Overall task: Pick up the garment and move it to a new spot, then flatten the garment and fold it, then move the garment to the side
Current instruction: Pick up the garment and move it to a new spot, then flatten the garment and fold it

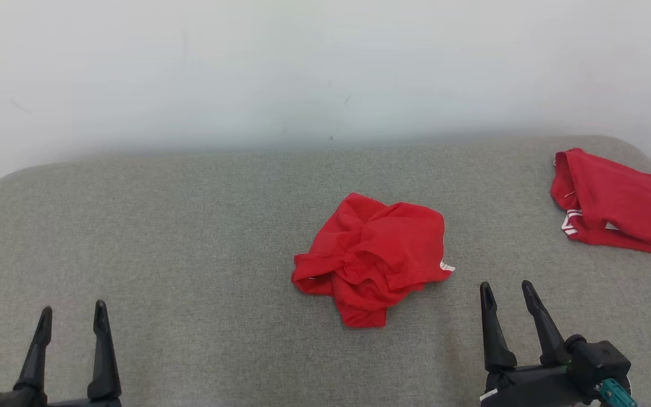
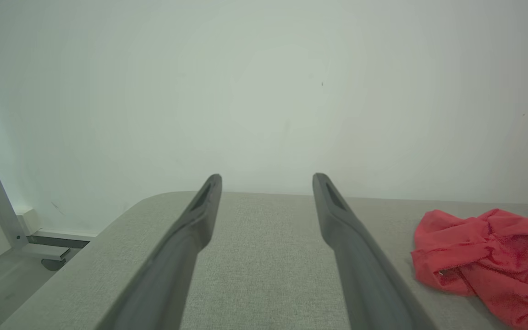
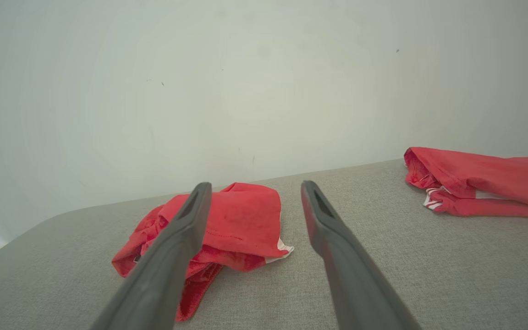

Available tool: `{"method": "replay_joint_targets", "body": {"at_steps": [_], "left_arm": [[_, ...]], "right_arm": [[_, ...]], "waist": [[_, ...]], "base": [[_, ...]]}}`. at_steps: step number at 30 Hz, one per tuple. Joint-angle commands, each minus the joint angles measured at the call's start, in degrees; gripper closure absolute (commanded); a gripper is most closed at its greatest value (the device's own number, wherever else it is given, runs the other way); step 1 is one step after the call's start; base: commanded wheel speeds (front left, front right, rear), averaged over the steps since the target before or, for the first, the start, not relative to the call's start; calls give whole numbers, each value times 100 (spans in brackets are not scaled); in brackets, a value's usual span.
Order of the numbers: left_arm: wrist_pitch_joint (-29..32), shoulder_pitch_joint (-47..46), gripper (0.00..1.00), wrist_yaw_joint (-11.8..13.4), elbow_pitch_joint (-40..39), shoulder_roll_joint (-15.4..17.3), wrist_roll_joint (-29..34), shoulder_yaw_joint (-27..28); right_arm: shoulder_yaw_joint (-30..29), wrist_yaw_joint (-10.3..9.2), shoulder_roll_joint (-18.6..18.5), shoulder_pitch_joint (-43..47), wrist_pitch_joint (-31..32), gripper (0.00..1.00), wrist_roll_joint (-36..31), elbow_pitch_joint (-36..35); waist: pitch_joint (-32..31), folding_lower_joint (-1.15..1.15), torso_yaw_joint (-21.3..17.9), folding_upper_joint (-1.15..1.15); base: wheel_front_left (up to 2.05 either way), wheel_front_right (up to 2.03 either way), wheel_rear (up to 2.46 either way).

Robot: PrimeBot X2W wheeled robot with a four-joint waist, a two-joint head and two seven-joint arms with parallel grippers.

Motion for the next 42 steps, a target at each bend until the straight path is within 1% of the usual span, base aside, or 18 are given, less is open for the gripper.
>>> {"method": "replay_joint_targets", "body": {"at_steps": [1, 3, 8, 11, 16, 19, 23, 31, 39, 42], "left_arm": [[-17, 126, 0, -60, 19, -78, 166, 90], [-16, 211, 0, -114, 67, -216, 322, 201], [-17, 354, 0, -352, 106, -612, 533, 528], [-17, 409, 0, -554, 124, -770, 699, 683], [-17, 439, 0, -786, 183, -1060, 874, 984], [-18, 453, 0, -920, 209, -1180, 1027, 1090], [-18, 465, 0, -1054, 260, -1255, 1210, 1176], [-18, 489, 0, -1212, 290, -1302, 1399, 1292], [-17, 521, 0, -1319, 347, -1311, 1471, 1336], [-18, 514, 0, -1323, 391, -1299, 1481, 1323]], "right_arm": [[6, -16, 16, 51, -25, 0, 24, -12], [17, -16, 16, 58, -25, 0, 40, -3], [33, -16, 16, 101, -25, 0, 67, 28], [52, -16, 17, 92, -25, 0, 88, 68], [77, -16, 16, 25, -26, 0, 126, 154], [78, -16, 16, 26, -25, 0, 125, 190], [58, -16, 16, 42, -26, 0, 131, 218], [49, -16, 16, 51, -25, 0, 135, 243], [36, -16, 17, 32, -26, 0, 122, 278], [45, -16, 17, 25, -26, 0, 126, 292]], "waist": [[-7, 1, 3, 0], [-13, 1, 4, 0], [-23, 1, -2, 0], [-6, 1, -16, 0], [23, 1, -37, 0], [29, 1, -23, 0], [28, 1, 10, 0], [21, 1, 43, 0], [16, 1, 53, 0], [17, 1, 51, 0]], "base": [[0, 0, 0], [0, 0, 0], [0, 0, 0], [0, 0, 0], [0, 0, 0], [0, 0, 0], [0, 0, 0], [0, 0, 0], [0, 0, 0], [0, 0, 0]]}}
